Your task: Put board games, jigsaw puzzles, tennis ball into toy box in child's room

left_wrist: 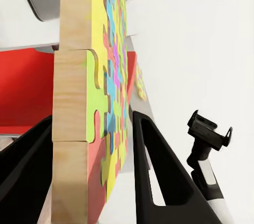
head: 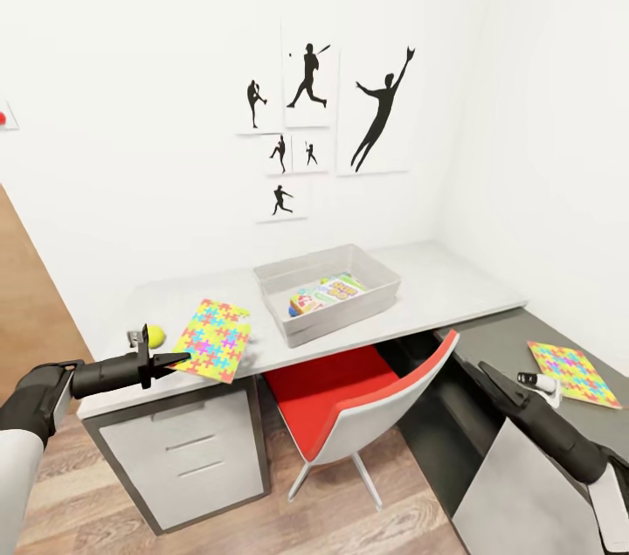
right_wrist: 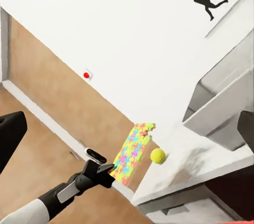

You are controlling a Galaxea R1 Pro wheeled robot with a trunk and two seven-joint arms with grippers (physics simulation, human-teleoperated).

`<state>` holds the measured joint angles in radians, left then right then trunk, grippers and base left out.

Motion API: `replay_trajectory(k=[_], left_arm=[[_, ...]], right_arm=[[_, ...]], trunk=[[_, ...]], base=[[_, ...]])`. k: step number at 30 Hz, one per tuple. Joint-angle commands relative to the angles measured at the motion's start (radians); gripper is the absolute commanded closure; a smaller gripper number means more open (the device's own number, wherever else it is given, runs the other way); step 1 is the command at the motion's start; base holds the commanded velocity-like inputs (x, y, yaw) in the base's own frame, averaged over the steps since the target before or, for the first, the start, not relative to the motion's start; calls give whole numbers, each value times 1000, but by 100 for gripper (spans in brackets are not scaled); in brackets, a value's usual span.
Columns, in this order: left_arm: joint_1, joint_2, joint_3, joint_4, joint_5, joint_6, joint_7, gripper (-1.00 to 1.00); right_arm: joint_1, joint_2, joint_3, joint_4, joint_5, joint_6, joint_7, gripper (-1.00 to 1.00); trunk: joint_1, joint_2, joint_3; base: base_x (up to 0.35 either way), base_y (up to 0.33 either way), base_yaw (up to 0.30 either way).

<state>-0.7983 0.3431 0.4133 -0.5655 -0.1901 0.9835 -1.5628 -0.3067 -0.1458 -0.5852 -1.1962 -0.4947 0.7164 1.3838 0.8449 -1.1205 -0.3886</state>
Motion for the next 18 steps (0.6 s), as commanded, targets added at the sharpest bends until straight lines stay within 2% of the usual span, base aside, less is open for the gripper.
replay_trajectory(k=[1, 6, 8, 11, 18], left_arm=[[-1, 0, 4, -1, -11, 11, -8, 100], [-1, -1, 4, -1, -11, 11, -8, 100], [-1, -1, 4, -1, -11, 11, -8, 100], [-1, -1, 4, -1, -11, 11, -8, 100], [-1, -1, 4, -1, -11, 11, -8, 100]], right_arm=[[-1, 0, 0, 2, -2, 6, -15, -100], [-2, -10, -1, 5, -2, 3, -208, -100], [-2, -14, -3, 4, -8, 10, -257, -100], [-2, -11, -1, -4, -9, 31, -281, -100], [-2, -3, 2, -46, -12, 41, -282, -100]], trunk=[[-4, 7, 2], [-23, 42, 18], [-31, 56, 24], [-42, 77, 33], [-69, 126, 55]], base=[[0, 0, 0], [0, 0, 0], [0, 0, 0], [0, 0, 0], [-7, 0, 0]])
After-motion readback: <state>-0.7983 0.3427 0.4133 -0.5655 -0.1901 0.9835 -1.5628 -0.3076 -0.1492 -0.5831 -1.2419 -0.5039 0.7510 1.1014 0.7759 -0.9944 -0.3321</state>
